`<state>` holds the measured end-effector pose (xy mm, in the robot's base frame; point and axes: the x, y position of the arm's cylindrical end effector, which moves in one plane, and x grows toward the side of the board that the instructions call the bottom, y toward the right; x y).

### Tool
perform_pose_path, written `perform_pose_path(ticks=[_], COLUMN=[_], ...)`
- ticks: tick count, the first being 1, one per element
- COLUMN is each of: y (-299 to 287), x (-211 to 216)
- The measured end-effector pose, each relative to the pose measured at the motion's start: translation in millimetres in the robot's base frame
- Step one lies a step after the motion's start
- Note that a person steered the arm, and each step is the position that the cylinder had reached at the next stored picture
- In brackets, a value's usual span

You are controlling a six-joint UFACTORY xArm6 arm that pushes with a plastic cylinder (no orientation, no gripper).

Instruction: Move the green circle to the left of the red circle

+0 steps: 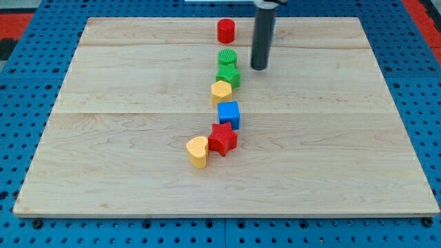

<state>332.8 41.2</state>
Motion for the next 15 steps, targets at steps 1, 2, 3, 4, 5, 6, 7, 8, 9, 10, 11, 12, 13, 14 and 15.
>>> perform_pose_path(ticks=[1,2,3,4,5,6,7,8,9,10,11,12,13,14,15], y=[-62,-99,-97,-134,-146,-151,-153,-149,-149,-136,-121,-117,-115,-117,-123], x=[-33,-32,19,32,2,-24,-49,-59,-41,-40,-54,-76,-85,-72,-72])
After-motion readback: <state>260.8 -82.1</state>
